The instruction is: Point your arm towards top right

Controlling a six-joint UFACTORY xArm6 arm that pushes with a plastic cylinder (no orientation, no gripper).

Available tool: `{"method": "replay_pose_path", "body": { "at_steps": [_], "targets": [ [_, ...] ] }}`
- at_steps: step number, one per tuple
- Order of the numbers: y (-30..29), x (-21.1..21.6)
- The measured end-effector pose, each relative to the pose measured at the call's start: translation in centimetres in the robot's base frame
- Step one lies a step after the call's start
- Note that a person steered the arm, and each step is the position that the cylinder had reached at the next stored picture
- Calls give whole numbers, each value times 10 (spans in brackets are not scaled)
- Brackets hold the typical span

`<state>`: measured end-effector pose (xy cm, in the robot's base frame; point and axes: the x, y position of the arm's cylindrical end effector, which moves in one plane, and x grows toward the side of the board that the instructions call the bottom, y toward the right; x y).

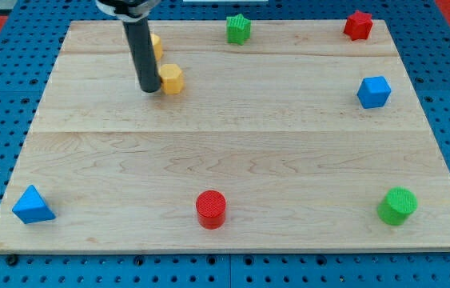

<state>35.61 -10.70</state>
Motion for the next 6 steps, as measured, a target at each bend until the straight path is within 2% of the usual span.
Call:
{"method": "replay_pose_path", "body": {
  "at_steps": [2,4,5,6],
  "targets": [
    [51,-3],
    [52,48],
    [87,50],
    [189,29]
  ]
}}
